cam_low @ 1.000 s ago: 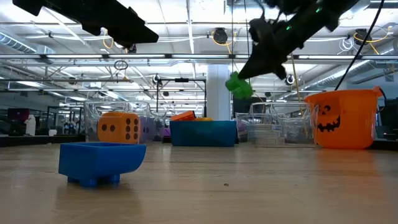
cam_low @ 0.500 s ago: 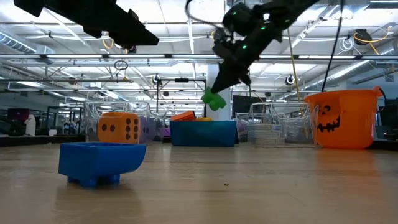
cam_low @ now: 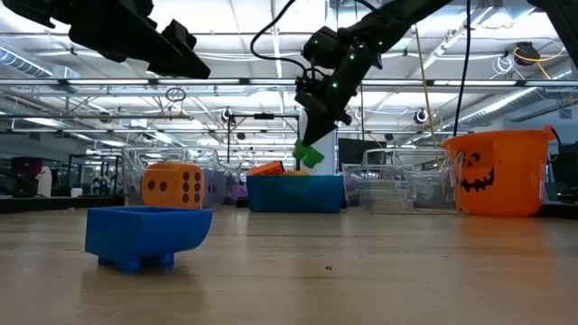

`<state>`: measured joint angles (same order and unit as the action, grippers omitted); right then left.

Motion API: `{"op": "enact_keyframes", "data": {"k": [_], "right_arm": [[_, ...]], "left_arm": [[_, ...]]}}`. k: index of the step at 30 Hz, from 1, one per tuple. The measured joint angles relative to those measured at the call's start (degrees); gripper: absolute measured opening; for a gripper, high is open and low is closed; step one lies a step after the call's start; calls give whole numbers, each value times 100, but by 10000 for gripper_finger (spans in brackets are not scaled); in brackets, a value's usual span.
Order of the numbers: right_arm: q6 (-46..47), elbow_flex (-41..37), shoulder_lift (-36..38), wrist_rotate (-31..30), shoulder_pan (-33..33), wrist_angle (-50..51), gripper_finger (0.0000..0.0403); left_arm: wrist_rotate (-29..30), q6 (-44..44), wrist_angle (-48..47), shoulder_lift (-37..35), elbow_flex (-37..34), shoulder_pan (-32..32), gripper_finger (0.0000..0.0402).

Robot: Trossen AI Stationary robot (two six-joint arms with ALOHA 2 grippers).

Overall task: Pick & Place Toys
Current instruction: Put the green game piece into the blue bin

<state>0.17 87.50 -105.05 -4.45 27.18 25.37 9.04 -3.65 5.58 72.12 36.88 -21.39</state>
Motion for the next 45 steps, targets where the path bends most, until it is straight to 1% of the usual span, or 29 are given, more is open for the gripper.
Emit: {"op": "enact_keyframes", "data": {"k": [8,13,16,18,22,24,31,33,36,45], "right_arm": [[-88,-2,0,2,192,26,0],[-106,-267,-158,7,188,-396,0],[-102,-389,-236,3,194,-304,0],[-118,-372,-339,6,201,-494,0],[-164,-396,-408,15,197,-371,0],[-223,-387,-456,16,197,-546,0],[-158,-391,-459,57,192,-500,4],[-235,-391,-461,193,190,-506,13],[-251,-391,-461,243,186,-549,35],[-451,-389,-386,308,186,-708,127]], "left_arm": [[0,-131,12,0,0,-17,230],[0,-163,55,0,0,-17,230],[-2,-157,55,0,0,-17,230],[0,-156,53,0,0,-17,230],[0,-161,55,0,0,-17,230],[0,-161,57,0,0,-17,230],[0,-159,35,0,0,-17,230],[0,-156,22,0,0,-17,230],[0,-161,22,0,0,-11,230],[2,-156,17,0,0,-4,230]]}}
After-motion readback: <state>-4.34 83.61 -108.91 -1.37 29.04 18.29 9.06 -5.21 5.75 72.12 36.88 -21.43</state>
